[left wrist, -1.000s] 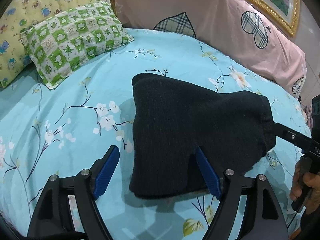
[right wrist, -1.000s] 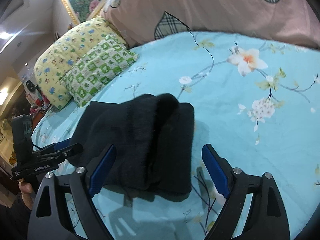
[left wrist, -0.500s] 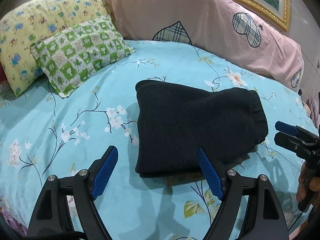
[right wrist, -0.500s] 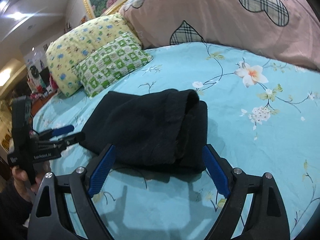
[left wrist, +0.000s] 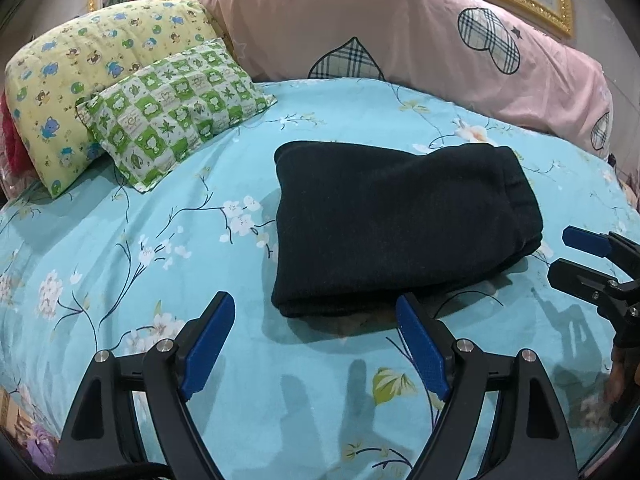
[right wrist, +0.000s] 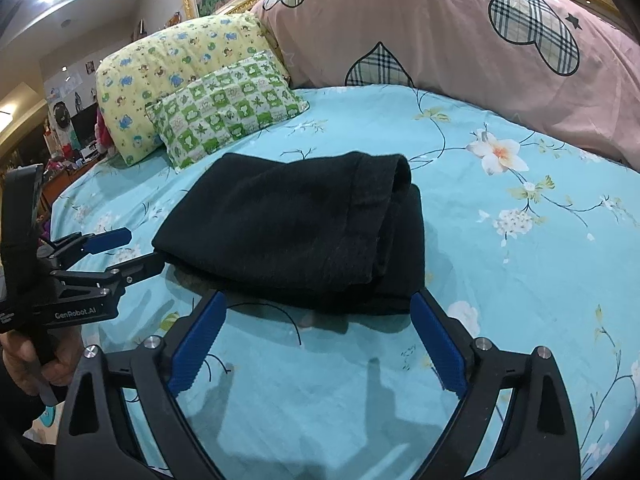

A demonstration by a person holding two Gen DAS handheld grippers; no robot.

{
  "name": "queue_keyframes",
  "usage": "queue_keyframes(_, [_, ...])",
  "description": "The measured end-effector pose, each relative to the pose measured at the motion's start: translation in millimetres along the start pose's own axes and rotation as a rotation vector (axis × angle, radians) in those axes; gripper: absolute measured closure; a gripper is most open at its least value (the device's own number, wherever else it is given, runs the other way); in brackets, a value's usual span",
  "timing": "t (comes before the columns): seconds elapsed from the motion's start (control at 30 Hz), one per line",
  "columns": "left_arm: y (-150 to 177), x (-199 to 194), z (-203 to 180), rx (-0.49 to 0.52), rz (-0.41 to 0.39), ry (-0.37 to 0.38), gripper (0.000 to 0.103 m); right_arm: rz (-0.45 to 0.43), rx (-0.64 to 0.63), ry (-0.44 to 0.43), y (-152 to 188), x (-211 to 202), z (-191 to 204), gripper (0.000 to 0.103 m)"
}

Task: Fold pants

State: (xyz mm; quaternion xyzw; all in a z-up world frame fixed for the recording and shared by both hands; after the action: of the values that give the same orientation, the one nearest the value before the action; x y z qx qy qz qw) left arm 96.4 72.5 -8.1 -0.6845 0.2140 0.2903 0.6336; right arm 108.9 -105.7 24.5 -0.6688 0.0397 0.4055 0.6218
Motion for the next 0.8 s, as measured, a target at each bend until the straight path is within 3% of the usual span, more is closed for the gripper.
queue_keyframes(0.8, [4.7,9.0,3.8,-0.011,-0.004,-0.033,0.018,0.021,-0.003,-0.023,7.1,14.6,12.3,0.009])
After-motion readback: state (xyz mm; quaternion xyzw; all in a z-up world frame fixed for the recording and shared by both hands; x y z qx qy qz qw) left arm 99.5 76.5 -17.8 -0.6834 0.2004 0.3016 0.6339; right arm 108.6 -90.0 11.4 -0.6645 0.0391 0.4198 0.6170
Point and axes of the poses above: each gripper's, at about its wrist camera, not at the fingertips, and x roughly the way its jaws point, z to its left, y to its underside, the point moved 1 cm from there along x, roughly the way its jaws point, and after that the axes turned 4 degrees about -x, right-handed, at the moved point
